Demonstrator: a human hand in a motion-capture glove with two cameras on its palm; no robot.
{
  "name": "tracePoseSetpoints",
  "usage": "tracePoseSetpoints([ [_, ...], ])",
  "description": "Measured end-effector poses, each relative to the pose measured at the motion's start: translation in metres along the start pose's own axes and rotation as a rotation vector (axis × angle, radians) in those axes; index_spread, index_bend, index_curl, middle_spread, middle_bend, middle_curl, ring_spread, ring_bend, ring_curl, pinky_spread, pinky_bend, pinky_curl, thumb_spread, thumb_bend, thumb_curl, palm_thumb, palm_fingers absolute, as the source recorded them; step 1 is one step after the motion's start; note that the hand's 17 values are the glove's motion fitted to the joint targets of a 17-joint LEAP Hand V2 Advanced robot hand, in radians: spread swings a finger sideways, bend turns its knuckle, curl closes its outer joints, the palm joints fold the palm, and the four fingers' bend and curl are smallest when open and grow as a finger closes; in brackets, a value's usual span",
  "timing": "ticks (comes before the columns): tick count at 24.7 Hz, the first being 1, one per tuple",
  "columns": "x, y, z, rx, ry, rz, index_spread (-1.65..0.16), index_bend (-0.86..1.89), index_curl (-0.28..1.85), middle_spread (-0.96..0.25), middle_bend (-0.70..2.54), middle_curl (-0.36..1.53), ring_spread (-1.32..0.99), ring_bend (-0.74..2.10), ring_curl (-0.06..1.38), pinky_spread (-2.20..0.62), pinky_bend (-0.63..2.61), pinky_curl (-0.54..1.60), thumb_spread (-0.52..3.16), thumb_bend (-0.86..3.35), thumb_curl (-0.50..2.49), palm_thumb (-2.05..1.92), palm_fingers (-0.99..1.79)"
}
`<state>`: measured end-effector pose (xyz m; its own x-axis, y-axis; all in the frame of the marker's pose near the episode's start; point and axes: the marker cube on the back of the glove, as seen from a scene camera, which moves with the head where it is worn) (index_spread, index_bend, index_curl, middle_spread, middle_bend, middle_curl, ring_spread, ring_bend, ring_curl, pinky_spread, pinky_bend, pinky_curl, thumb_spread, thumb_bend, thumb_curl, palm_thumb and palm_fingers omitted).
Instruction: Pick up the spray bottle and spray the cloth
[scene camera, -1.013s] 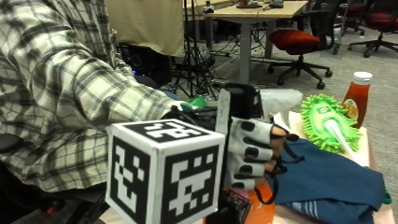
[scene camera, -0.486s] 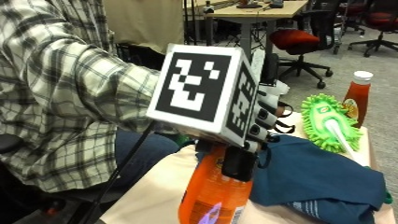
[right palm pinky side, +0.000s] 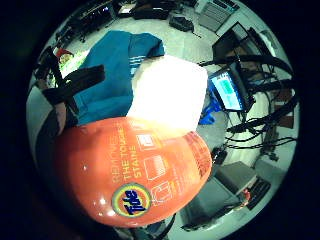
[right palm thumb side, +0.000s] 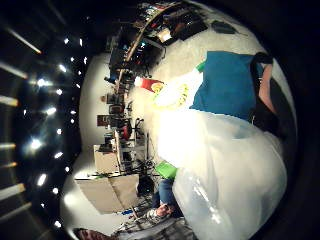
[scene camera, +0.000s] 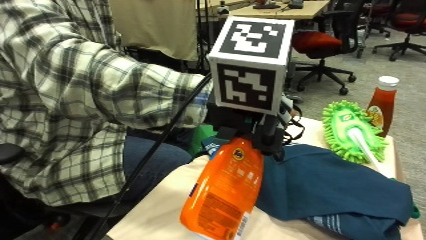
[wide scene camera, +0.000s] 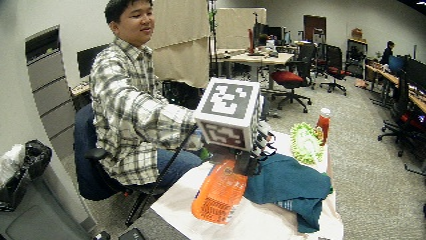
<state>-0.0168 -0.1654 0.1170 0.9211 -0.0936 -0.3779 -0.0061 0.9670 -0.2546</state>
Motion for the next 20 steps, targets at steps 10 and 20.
tracePoseSetpoints([
  [10,-0.026,0.007,0.039,-0.132,0.378,-0.062,-0.31,0.37,0.64,-0.20,0.59,0.54,-0.28,0.57,0.50,-0.18,0.31,0.44,-0.07,-0.03,0.75,1.08,1.30],
  [20,-0.033,0.011,0.059,-0.188,0.539,-0.060,-0.32,0.37,0.65,-0.19,0.60,0.54,-0.27,0.58,0.50,-0.19,0.31,0.44,-0.08,-0.03,0.76,1.08,1.31],
])
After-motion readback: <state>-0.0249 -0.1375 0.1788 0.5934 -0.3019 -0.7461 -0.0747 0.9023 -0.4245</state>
